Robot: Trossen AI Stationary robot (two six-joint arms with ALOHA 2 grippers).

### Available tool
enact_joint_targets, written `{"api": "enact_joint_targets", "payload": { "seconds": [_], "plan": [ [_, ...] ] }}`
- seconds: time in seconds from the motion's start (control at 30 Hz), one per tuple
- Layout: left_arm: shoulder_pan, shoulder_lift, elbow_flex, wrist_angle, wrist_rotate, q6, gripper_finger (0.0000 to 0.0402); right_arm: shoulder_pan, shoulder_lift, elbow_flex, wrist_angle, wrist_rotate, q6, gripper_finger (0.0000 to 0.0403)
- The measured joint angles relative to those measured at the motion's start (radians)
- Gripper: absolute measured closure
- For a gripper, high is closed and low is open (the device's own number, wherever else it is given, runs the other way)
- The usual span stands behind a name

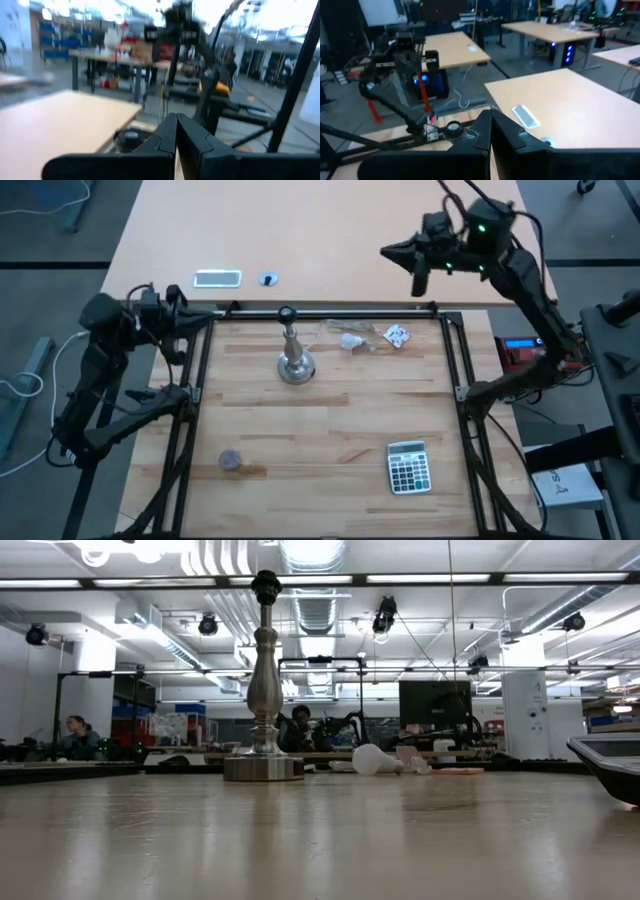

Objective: Screw lightbulb
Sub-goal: Return to Home Position

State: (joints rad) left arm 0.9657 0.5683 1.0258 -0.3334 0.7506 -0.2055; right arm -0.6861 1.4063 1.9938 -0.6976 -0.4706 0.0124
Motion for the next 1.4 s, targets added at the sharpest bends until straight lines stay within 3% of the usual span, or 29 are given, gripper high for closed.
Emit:
{"api": "enact_joint_targets", "payload": {
  "seconds": [0.3,0.5,0.7,0.9,1.17,1.27,1.4],
  "plan": [
    [0.000,-0.022,-0.257,0.467,-0.017,-0.252,0.0401,-0.002,-0.310,-0.579,0.446,0.030,0.171,0.0403],
    [-0.027,0.065,-0.345,0.720,-0.004,-0.376,0.0401,-0.001,-0.451,-0.828,0.633,0.078,0.270,0.0403],
    [-0.135,0.073,-0.383,0.659,-0.004,-0.240,0.0401,-0.001,-0.588,-0.990,0.632,0.170,0.287,0.0403],
    [-0.285,0.005,-0.491,0.698,-0.020,-0.317,0.0401,0.010,-0.715,-1.074,0.703,0.195,0.420,0.0403],
    [-0.645,-0.208,-0.624,0.745,-0.202,-0.443,0.0401,0.083,-0.745,-1.129,0.756,0.236,0.516,0.0403],
    [-0.805,-0.285,-0.632,0.667,-0.327,-0.333,0.0401,0.105,-0.740,-1.143,0.751,0.235,0.515,0.0403],
    [-0.957,-0.432,-0.616,0.375,-0.477,-0.132,0.0401,0.132,-0.730,-1.148,0.755,0.240,0.501,0.0403]
  ]
}}
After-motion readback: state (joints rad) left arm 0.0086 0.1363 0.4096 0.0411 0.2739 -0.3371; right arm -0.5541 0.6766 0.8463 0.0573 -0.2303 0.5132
